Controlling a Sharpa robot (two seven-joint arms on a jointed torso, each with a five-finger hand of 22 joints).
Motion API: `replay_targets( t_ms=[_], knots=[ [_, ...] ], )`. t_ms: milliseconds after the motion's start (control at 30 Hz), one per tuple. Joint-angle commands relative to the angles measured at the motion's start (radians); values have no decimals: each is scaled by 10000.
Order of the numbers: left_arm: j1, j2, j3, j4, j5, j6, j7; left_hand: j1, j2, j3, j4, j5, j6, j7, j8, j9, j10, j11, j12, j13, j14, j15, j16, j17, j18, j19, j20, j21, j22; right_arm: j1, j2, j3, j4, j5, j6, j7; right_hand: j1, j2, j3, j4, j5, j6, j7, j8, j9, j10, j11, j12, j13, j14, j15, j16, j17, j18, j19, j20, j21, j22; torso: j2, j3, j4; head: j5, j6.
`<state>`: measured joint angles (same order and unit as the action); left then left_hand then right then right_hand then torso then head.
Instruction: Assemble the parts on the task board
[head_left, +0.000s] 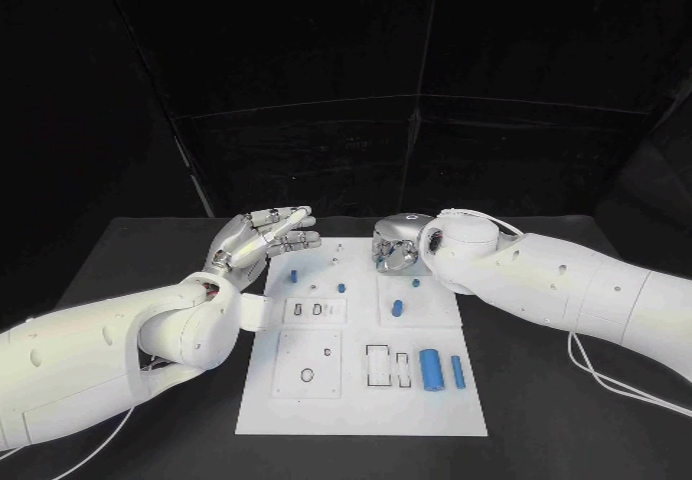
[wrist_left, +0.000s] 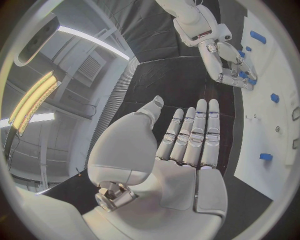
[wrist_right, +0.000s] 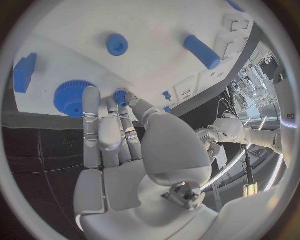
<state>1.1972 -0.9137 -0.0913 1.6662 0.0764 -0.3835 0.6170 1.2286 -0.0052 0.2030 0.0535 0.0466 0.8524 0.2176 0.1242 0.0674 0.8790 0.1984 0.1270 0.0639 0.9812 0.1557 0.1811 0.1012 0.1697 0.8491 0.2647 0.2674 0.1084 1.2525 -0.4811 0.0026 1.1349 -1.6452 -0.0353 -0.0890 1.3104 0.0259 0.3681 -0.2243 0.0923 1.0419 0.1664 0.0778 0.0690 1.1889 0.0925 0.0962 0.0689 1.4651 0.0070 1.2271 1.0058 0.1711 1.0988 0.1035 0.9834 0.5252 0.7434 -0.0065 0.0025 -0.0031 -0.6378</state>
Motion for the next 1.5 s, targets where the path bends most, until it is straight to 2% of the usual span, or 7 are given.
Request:
replay_targets(
  t_ms=[33,333,533,1033,1167,1400,1500],
  knots=[
    [24,-8,9,13,-86,126,100,28,83,7,-65,37,-37,281,-39,-13,-34,50,-68,-5,93,17,-68,-15,146,72,14,54,12,1,-10,-6,24,-171,-461,142,213,76,173,-45,-89,122,-8,62,23,159,-58,115,55,235,-93,79,54,114,-12,-34,115,123,6,5,8,20,14],
    [44,-24,9,23,-86,132,101,59,79,8,-100,37,-29,276,-40,-12,-23,46,-70,-2,104,16,-74,-17,144,88,10,55,6,-4,0,-4,313,-154,-1901,393,363,-13,540,-176,-76,367,-74,167,42,421,-134,265,147,217,-155,165,83,100,-70,-97,391,347,15,0,22,24,65],
    [50,21,9,42,-86,185,106,128,63,7,-183,37,-7,256,-42,-8,7,34,-73,1,120,11,-93,-23,140,112,1,52,-9,-4,378,-2,-140,-49,-2452,507,270,-104,633,-144,-9,316,-46,126,21,353,-111,230,147,210,-138,198,93,90,-111,-90,485,418,26,5,35,51,128],
    [56,130,9,-11,-86,228,101,217,50,13,-286,38,-2,251,-55,-9,17,30,-90,0,138,5,-113,-29,138,135,-7,46,-29,-6,1492,-1,-1513,106,-2679,777,270,-137,731,-148,44,295,-36,105,12,321,-98,214,148,211,-130,238,126,87,-134,-83,555,475,53,25,34,211,154],
    [98,97,9,54,-86,216,100,227,51,14,-297,38,-1,251,-56,-9,18,30,-92,0,140,4,-116,-30,137,137,-8,45,-31,-7,1653,0,-1679,122,-2735,819,261,-153,747,-148,47,284,-30,97,10,310,-93,208,147,212,-127,248,136,87,-142,-81,568,482,89,17,3,262,211],
    [191,97,9,100,-86,203,98,247,49,17,-320,38,0,252,-59,-9,20,29,-95,0,143,4,-120,-31,137,142,-9,43,-35,-7,1876,0,-1884,202,-2646,903,251,-173,779,-146,52,266,-21,83,5,286,-83,195,145,213,-119,265,151,84,-150,-76,596,507,154,-5,17,244,209],
    [213,103,9,105,-86,199,98,247,49,17,-320,38,0,252,-59,-9,20,29,-95,0,143,4,-120,-31,137,142,-9,43,-35,-8,1926,0,-1893,212,-2598,938,247,-181,790,-145,53,260,-17,77,4,278,-79,190,144,214,-117,274,161,82,-150,-73,610,522,175,3,26,256,191]
  ],
)
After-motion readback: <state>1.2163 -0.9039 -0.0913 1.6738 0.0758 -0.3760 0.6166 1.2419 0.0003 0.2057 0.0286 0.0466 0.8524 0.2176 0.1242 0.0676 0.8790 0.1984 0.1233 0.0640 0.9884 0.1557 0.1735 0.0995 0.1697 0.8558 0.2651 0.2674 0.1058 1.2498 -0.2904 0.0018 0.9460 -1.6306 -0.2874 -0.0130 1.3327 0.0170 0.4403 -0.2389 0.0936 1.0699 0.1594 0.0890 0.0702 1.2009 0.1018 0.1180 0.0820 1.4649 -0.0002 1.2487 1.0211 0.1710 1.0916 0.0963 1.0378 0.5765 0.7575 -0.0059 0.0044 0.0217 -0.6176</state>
